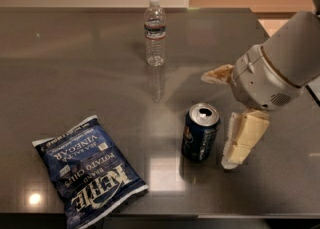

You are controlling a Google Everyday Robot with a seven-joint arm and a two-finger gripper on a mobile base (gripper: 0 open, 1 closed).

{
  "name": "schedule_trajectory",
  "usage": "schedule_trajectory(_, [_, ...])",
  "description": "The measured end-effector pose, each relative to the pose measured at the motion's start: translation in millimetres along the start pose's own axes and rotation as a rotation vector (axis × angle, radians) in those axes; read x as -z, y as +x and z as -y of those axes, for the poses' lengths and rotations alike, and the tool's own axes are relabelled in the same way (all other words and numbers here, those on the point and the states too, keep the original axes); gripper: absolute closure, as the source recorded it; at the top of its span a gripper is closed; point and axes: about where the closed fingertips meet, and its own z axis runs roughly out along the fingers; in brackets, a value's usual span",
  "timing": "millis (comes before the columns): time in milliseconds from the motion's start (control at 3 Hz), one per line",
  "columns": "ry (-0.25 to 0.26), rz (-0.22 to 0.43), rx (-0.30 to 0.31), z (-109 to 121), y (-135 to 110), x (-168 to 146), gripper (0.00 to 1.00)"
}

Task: Move pepsi can near water bottle

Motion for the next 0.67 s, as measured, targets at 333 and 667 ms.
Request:
schedule_trajectory(333, [-0.006, 0.027, 0.015, 5.1, -6.5, -11.8, 0.00])
schedule_trajectory(667, [-0.021, 0.043, 0.016, 6.8, -8.4, -20.4, 0.18])
